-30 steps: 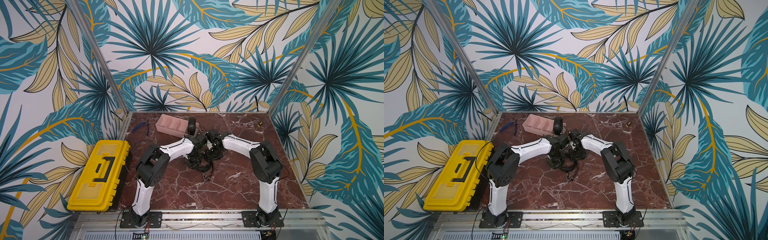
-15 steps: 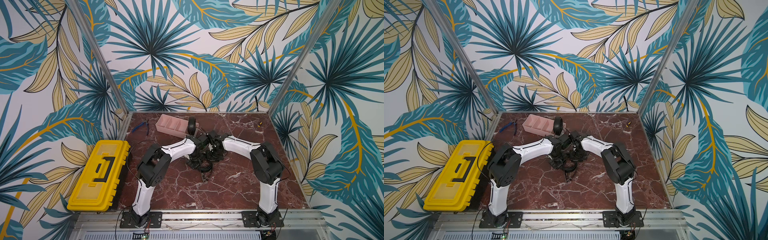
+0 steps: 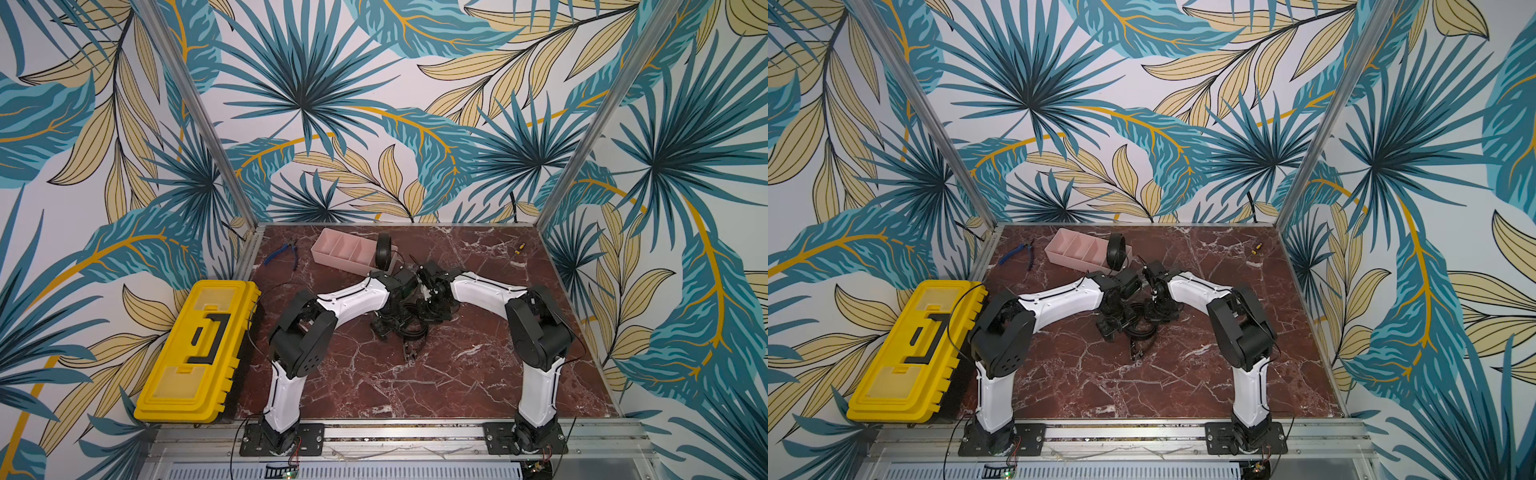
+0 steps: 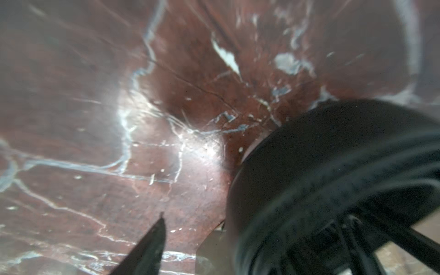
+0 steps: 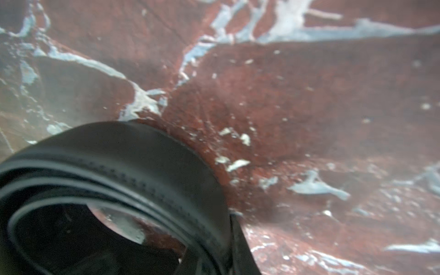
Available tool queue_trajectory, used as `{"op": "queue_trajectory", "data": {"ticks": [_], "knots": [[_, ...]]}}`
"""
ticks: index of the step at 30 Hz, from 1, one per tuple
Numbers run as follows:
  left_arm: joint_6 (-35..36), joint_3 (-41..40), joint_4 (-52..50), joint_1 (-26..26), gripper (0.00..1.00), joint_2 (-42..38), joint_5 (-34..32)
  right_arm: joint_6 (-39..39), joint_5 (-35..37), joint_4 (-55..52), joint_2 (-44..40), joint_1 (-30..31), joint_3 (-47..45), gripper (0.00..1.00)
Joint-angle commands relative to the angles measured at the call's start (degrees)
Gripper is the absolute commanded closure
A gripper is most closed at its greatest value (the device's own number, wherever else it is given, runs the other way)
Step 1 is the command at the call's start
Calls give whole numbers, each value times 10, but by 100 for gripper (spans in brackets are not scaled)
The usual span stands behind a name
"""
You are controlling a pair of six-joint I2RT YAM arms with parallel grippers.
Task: Place the belts into the storage roll
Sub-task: Pick up the belt from the center of the board.
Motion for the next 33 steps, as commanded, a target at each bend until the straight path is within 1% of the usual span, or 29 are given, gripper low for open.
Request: {"op": "queue_trajectory", "data": {"ticks": [1, 3, 5, 8, 9, 10, 11, 12, 15, 18, 21, 25, 29, 32, 33], "knots": [[29, -32, 21, 12, 15, -93, -36, -19, 16, -6, -8, -8, -28, 100], [32, -62, 32, 22, 7, -144, -42, -25, 18, -2, -18, -11, -34, 100], [56, -106, 62, 37, 2, -206, -33, -39, 12, 8, -32, -13, -40, 100], [116, -182, 152, 73, 0, -289, 12, -79, -7, 37, -73, -13, -47, 100], [148, -201, 193, 83, 0, -311, 34, -94, -17, 47, -87, -13, -48, 100], [185, -209, 217, 94, 1, -328, 55, -116, -27, 53, -102, -11, -46, 100], [220, -205, 220, 97, 0, -342, 64, -133, -28, 52, -116, -9, -40, 100], [259, -199, 234, 97, 0, -348, 80, -149, -33, 51, -126, -9, -32, 100], [374, -144, 194, 98, 0, -346, 97, -215, -64, 55, -163, -3, -13, 100], [443, -113, 187, 99, 0, -345, 105, -280, -104, 49, -188, 3, 11, 100], [491, -80, 186, 103, 0, -338, 120, -302, -128, 18, -191, 9, 44, 100], [519, -39, 144, 115, 0, -315, 129, -312, -132, 14, -206, 26, 61, 100], [521, -41, 140, 118, 0, -307, 152, -317, -136, 13, -212, 35, 70, 100], [529, -47, 140, 119, 7, -307, 166, -320, -158, 19, -218, 36, 69, 100], [532, -49, 138, 120, 8, -308, 173, -320, -168, 21, -220, 36, 68, 100]]}}
